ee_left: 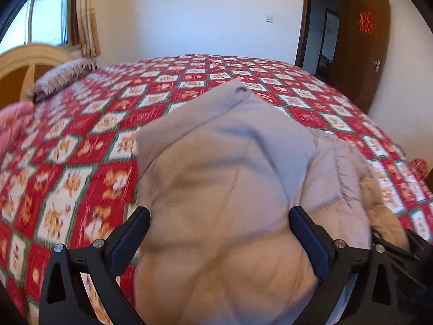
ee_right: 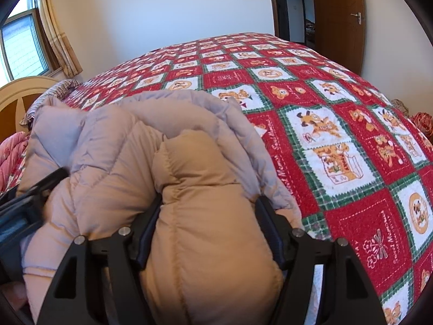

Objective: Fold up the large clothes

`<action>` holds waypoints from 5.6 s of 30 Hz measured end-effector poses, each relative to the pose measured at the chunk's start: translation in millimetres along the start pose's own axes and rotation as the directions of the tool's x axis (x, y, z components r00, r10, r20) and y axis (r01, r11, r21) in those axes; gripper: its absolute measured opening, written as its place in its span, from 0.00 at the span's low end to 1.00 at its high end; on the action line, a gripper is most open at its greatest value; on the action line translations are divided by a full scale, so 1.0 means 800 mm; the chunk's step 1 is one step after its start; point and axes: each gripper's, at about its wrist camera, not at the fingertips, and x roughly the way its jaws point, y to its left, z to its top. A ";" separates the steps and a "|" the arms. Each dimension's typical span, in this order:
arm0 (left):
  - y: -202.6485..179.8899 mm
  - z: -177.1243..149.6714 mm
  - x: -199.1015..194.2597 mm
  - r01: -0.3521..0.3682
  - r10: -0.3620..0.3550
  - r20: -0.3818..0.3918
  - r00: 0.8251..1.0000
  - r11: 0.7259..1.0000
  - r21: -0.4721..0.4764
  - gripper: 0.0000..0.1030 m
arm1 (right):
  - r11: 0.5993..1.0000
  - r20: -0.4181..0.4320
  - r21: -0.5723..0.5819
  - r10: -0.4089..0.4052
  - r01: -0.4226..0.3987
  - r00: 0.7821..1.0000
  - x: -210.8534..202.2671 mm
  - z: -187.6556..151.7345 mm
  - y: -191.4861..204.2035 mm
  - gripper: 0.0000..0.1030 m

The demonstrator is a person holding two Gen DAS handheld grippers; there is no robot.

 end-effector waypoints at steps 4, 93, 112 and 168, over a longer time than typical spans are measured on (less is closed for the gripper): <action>0.024 -0.026 -0.019 0.091 -0.095 -0.049 0.994 0.993 -0.077 0.99 | 1.000 0.008 -0.002 -0.006 0.006 1.000 -0.002 -0.001 0.001 0.66; 0.308 -0.116 -0.448 -0.221 0.286 0.291 0.913 0.946 -0.237 0.99 | 0.833 0.090 -0.378 0.468 -0.405 0.879 -0.258 -0.074 0.271 0.97; 0.291 -0.138 -0.499 -0.175 0.248 0.368 0.896 0.959 -0.222 0.99 | 0.823 0.216 -0.428 0.493 -0.372 0.843 -0.352 -0.110 0.245 1.00; 0.291 -0.142 -0.489 -0.167 0.241 0.352 0.905 0.960 -0.226 0.99 | 0.803 0.231 -0.472 0.510 -0.363 0.828 -0.373 -0.119 0.248 1.00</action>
